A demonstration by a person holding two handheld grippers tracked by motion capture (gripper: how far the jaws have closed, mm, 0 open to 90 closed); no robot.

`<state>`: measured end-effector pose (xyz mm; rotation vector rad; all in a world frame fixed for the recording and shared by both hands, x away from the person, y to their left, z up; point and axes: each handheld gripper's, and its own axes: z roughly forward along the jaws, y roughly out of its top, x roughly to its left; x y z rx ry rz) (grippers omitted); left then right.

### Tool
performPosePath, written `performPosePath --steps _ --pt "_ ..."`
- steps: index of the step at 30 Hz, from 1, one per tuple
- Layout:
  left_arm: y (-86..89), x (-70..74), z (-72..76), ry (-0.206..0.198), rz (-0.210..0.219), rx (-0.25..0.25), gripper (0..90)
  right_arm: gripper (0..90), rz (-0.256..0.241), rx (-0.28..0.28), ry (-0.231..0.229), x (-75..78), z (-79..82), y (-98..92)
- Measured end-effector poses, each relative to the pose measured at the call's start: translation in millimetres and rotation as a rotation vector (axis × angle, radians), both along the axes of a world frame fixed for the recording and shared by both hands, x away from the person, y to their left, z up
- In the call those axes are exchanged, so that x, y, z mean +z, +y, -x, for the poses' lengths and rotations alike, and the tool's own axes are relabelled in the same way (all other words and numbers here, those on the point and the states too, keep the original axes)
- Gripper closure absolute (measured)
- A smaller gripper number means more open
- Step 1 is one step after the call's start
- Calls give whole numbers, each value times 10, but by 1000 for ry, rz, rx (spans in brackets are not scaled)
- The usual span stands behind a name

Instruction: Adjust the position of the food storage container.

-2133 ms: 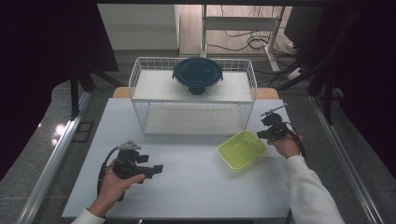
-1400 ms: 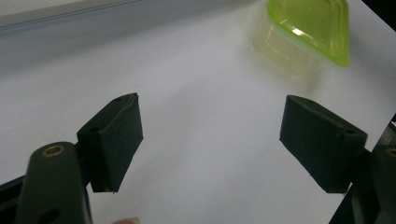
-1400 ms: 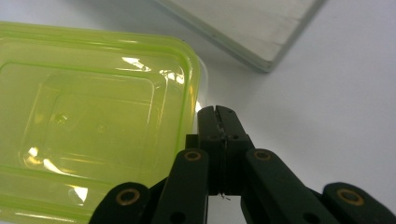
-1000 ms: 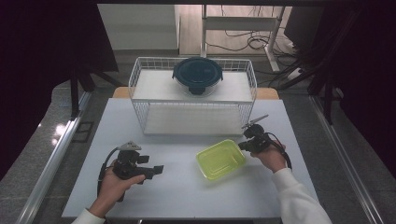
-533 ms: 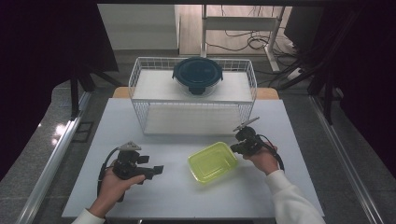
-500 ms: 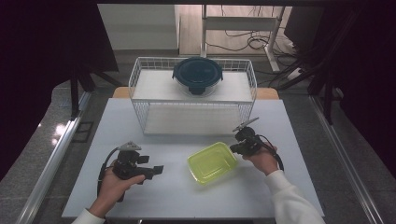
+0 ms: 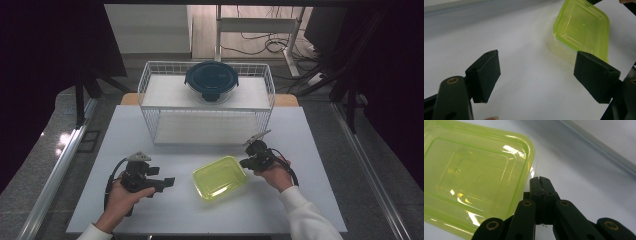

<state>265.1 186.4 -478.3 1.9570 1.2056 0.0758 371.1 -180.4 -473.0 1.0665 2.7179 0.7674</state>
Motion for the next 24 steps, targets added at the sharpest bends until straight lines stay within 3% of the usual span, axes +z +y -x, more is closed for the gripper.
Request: performPosePath --steps 13,24 --pt "21 -11 17 5 0 7 210 890 5 78 44 -67 253 132" --pt "33 -19 12 8 2 9 210 890 7 103 53 -80 372 161"
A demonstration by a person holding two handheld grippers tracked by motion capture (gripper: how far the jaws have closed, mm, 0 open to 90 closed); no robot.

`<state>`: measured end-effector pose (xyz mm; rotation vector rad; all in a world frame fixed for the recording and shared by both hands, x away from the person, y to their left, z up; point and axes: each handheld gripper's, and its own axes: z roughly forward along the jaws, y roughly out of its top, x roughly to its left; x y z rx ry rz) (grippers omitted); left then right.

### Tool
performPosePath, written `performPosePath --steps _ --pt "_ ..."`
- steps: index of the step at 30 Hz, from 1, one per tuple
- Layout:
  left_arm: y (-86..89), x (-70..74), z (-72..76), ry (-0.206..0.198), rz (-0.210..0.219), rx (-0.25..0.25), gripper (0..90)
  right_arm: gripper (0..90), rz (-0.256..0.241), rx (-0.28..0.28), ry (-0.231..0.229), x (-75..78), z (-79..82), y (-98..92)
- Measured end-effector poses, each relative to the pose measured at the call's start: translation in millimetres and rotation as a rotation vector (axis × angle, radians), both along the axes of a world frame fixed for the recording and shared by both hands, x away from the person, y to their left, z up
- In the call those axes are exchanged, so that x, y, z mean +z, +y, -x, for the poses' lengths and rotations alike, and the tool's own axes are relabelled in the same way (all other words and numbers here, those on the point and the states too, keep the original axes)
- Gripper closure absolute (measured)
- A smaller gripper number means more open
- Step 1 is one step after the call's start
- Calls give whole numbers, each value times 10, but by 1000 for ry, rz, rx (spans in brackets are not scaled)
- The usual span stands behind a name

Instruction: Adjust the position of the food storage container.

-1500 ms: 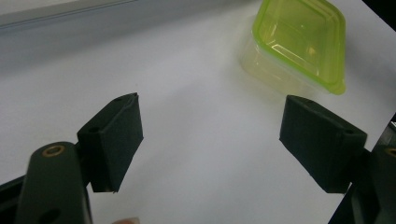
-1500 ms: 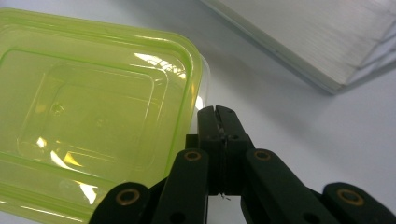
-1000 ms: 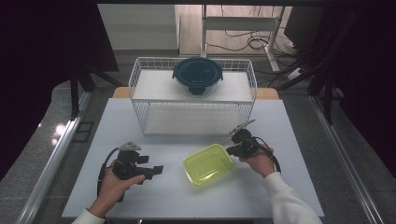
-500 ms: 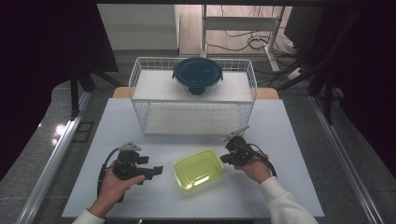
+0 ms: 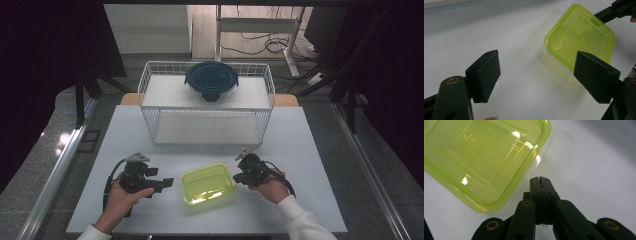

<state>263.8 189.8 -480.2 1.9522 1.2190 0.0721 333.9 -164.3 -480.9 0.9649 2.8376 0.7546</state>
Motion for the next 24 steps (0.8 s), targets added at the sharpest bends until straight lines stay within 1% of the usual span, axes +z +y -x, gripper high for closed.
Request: performPosePath --steps 4,5,6,10,14,24 --pt "4 -3 -2 -1 -1 1 210 890 -2 12 8 -2 78 18" --pt "5 -4 -3 0 -1 1 209 890 -3 23 5 -6 88 20" --pt "6 -7 -5 1 -2 1 210 890 -2 26 11 -3 132 37" --pt "6 -12 -7 2 -2 2 209 890 0 36 13 -6 183 55" --pt "0 -13 -6 2 -3 0 210 890 2 40 21 -21 217 73" --pt "-7 -23 -6 8 -2 5 210 890 2 65 25 -27 301 103"
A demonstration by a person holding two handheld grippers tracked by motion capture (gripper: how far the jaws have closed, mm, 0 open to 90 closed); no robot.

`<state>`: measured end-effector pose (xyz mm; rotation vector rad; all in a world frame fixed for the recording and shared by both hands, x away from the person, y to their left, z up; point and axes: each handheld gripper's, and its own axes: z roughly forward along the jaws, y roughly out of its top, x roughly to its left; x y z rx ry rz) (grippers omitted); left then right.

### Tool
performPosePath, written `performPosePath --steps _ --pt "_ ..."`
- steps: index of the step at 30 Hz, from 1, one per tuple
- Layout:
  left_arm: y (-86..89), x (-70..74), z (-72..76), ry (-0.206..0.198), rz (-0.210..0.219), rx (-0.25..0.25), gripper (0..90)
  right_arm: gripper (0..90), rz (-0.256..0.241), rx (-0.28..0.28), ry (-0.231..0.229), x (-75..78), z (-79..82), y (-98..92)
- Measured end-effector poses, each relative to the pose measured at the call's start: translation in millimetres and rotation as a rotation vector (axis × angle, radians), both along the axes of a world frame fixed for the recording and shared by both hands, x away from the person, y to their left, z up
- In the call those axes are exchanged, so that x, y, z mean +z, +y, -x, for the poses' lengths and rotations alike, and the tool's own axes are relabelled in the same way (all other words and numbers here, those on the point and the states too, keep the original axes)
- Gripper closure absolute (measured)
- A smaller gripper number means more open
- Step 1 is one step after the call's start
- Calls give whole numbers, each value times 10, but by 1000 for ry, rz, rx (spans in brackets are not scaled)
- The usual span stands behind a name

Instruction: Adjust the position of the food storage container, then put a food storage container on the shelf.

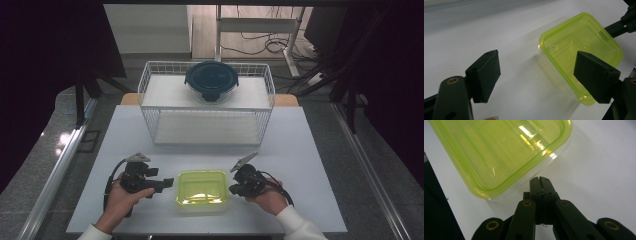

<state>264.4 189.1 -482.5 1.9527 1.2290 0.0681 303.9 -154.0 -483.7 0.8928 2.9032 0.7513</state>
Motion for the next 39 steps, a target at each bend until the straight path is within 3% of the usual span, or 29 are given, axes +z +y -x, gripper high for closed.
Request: performPosePath --steps 8,16,19,20,21,23,25,29,30,33,39 --pt "28 -1 -7 0 8 10 210 890 -14 -30 -20 39 -20 -92" --pt "93 13 2 -20 31 41 214 883 -116 -132 -76 156 -15 -359" --pt "118 10 31 -22 32 38 213 772 -176 -188 -84 161 0 -439" --pt "126 13 40 -23 33 41 213 578 -215 -238 -87 156 11 -475" --pt "127 13 46 -24 35 43 213 578 -215 -238 -87 156 11 -475" --pt "121 11 53 -25 33 40 212 394 -252 -297 -64 153 6 -498" --pt "97 8 58 -23 36 36 211 305 -285 -359 -35 161 2 -524" --pt "49 6 70 -19 35 34 207 249 -347 -412 -3 184 32 -598" --pt "43 7 73 -17 37 35 206 241 -390 -414 25 180 47 -643" --pt "31 9 72 -13 38 43 204 228 -422 -421 42 169 66 -680" --pt "-18 35 102 -14 50 42 191 216 -438 -442 41 165 85 -688"
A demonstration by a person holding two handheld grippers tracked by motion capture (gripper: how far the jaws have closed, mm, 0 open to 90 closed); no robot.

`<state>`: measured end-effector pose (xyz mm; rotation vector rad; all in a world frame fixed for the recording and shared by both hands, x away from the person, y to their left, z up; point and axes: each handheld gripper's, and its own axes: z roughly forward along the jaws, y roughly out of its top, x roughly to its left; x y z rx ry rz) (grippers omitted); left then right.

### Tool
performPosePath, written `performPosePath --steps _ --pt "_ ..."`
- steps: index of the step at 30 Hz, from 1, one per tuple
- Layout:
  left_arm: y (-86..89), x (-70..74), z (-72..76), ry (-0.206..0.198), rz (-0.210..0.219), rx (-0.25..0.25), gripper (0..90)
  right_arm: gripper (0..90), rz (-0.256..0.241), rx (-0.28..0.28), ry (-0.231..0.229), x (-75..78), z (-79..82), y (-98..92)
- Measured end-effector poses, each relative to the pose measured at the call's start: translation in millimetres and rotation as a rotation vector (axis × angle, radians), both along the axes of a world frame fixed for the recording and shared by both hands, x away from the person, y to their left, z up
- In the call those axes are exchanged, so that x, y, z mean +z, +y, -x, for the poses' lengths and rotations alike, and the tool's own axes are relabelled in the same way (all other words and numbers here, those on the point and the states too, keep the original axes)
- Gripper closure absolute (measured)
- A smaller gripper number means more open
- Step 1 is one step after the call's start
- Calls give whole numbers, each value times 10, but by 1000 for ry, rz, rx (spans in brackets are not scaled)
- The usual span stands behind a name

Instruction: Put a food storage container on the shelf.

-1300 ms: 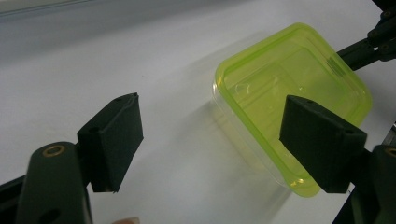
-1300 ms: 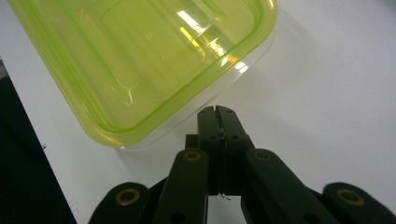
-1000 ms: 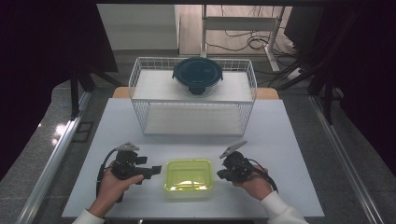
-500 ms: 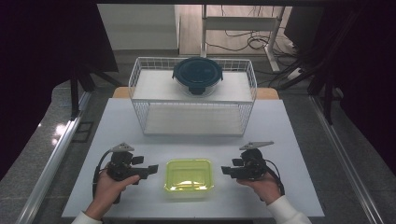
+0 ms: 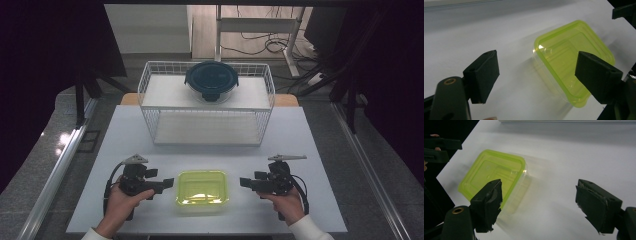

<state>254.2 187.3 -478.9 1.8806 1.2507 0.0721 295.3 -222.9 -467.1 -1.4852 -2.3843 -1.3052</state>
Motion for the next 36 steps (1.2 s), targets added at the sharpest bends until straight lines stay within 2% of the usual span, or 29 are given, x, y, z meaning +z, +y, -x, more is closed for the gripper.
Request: performPosePath --steps 5,8,10,12,15,18,22,25,30,33,36 --pt "0 -17 -1 18 44 4 190 253 1 12 4 -35 31 104" --pt "4 -53 -5 48 77 7 191 264 -8 23 7 -37 38 150" --pt "19 -75 -10 75 117 9 194 264 -20 37 21 -50 38 197" --pt "20 -84 -7 87 134 15 195 273 -17 51 32 -75 37 237" --pt "-17 -89 -29 102 143 10 198 288 -7 67 49 -108 30 288" --pt "-78 -102 -48 108 130 -7 217 329 -19 86 62 -130 60 321" --pt "-150 -165 -64 145 134 -42 236 359 -23 89 73 -152 76 304" --pt "-179 -198 -72 174 141 -49 259 381 -41 87 89 -173 58 306" --pt "-181 -259 -105 215 185 -44 276 428 -54 73 118 -219 9 326" --pt "-147 -318 -133 262 242 -49 322 468 -61 78 149 -272 -24 356" --pt "-136 -348 -137 272 246 -37 344 498 -66 83 159 -300 -37 395"
